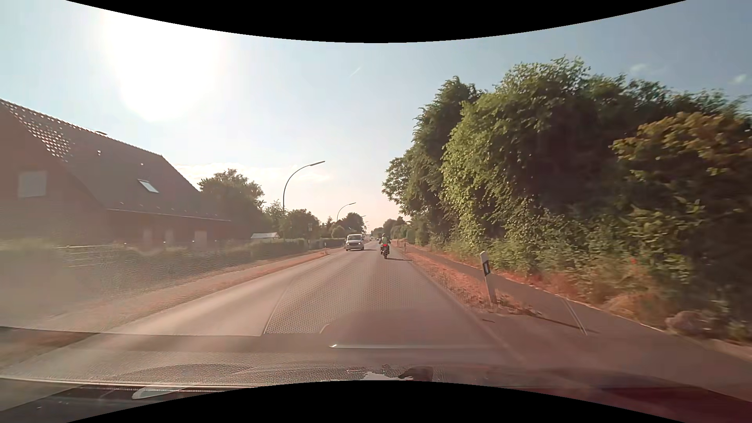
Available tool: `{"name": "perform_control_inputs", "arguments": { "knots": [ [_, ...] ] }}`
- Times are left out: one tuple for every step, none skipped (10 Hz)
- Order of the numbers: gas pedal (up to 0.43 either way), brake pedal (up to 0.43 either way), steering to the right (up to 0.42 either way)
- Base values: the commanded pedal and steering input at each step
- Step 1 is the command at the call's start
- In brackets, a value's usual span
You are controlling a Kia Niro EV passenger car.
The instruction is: Follow the waypoints while adhering to traffic rules and regulations
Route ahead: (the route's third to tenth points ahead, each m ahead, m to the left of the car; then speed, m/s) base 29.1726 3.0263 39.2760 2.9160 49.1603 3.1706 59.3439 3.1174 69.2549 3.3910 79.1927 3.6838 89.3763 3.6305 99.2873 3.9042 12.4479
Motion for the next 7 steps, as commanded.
{"name": "perform_control_inputs", "arguments": {
  "knots": [
    [0.157, 0.0, -0.002],
    [0.169, 0.0, -0.002],
    [0.169, 0.0, -0.002],
    [0.169, 0.0, -0.003],
    [0.169, 0.0, -0.004],
    [0.169, 0.0, -0.004],
    [0.169, 0.0, -0.004]
  ]
}}
